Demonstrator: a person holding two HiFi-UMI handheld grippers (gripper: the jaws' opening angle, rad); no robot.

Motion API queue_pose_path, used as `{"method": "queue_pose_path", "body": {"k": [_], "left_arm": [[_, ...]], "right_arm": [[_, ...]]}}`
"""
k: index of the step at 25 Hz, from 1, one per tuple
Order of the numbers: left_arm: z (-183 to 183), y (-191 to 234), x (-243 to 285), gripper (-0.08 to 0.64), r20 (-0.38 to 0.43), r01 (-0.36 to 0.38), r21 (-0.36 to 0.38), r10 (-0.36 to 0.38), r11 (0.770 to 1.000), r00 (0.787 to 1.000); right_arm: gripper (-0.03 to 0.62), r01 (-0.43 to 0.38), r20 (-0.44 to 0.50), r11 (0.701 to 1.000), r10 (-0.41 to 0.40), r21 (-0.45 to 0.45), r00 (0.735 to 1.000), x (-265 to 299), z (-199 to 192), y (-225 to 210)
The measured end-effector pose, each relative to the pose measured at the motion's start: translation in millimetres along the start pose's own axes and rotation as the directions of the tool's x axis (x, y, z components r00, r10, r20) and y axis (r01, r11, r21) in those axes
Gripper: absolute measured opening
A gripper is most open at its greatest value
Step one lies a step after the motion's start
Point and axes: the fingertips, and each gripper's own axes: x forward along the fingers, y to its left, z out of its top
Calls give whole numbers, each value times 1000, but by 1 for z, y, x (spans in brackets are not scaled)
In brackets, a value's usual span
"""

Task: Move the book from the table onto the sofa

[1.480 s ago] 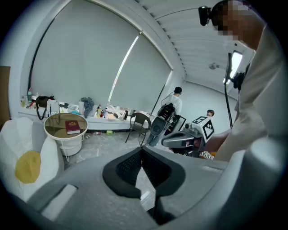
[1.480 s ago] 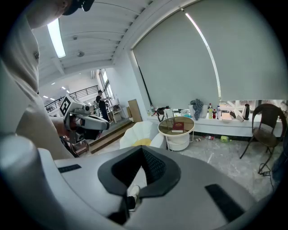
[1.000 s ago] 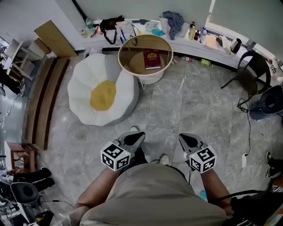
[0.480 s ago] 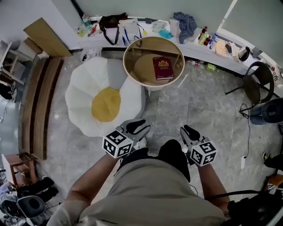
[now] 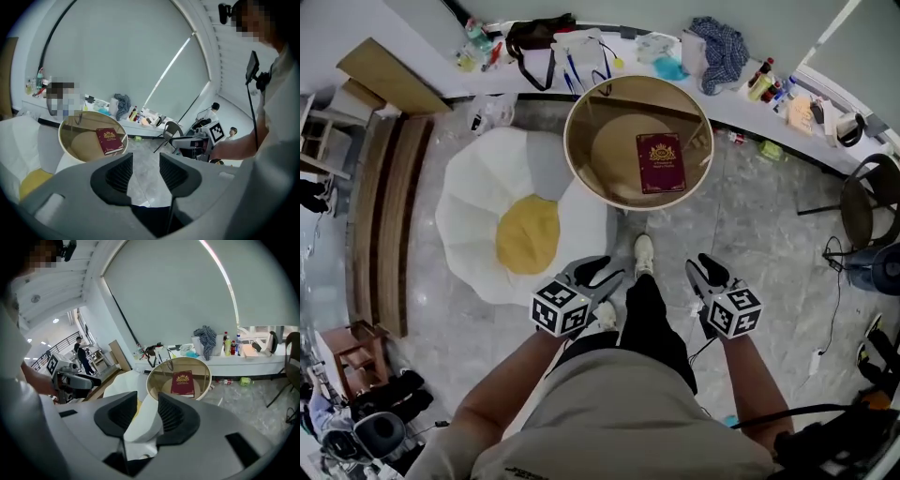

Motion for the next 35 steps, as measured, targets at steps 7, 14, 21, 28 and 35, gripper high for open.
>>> {"method": "queue_pose_path", "body": {"k": [7, 14, 21, 28, 35], "left_arm": [[23, 88, 120, 174, -61, -64, -143, 56, 988, 997], [33, 178, 232, 193, -88, -102, -218, 85, 971, 993], [8, 258, 315, 218, -138, -133, -271, 98, 953, 986], [-28, 308, 355, 239, -159, -165, -354, 115, 921, 981], [-38, 322, 382, 244, -164, -102, -376, 43, 921, 986]], "right_arm": [[166, -28, -99, 998, 33, 51, 995, 117, 29, -118], [180, -26, -163, 986, 53, 165, 985, 218, 18, -207], [200, -24, -221, 978, 71, 209, 973, 297, -10, -258], [222, -16, -225, 959, 83, 282, 971, 353, -31, -292], [214, -54, -204, 937, 131, 344, 970, 373, -40, -294]]}}
